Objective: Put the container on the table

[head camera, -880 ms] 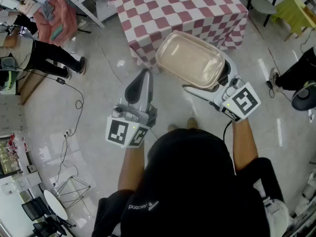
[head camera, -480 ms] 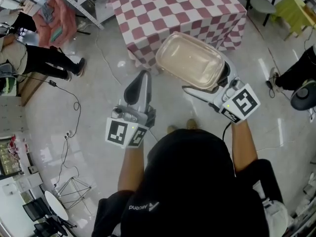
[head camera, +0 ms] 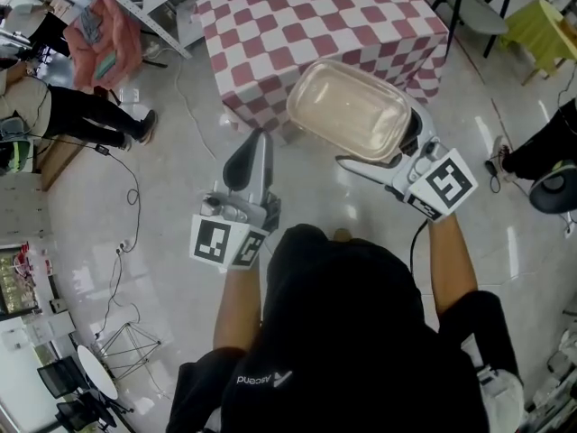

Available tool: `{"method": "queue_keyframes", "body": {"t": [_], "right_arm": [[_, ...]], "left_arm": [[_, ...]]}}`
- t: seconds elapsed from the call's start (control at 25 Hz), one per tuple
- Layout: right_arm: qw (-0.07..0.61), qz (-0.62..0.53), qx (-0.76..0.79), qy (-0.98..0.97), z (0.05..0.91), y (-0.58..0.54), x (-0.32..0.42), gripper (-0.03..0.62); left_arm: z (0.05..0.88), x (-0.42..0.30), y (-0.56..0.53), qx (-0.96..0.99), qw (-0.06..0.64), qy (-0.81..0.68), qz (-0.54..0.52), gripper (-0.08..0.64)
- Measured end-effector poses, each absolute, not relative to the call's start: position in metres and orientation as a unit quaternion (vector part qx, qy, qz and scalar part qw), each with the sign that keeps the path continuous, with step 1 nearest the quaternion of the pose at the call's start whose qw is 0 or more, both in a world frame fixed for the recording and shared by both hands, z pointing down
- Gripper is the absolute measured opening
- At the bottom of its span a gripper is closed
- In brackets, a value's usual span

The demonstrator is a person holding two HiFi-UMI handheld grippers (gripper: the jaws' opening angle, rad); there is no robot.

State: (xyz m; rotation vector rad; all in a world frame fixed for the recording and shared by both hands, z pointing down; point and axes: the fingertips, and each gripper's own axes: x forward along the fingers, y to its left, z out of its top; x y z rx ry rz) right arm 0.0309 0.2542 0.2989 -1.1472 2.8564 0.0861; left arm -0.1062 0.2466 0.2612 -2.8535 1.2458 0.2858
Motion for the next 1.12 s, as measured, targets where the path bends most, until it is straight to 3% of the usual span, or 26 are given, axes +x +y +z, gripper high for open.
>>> {"method": "queue_keyframes", "body": {"t": [0.48,1.12], "right_arm": [[0.030,0.020,-0.364,0.931,0.316,0.154,0.047,0.580],[-0.033,0.033,-0.336,0.941,0.334,-0.139,0.035,0.580]], "left_arm": [[0.273,-0.086,0.149,-0.914,0.017,0.395,0.089,0.011],[0.280,-0.083,-0.129,-0.925,0.027,0.368,0.087,0.011]]}}
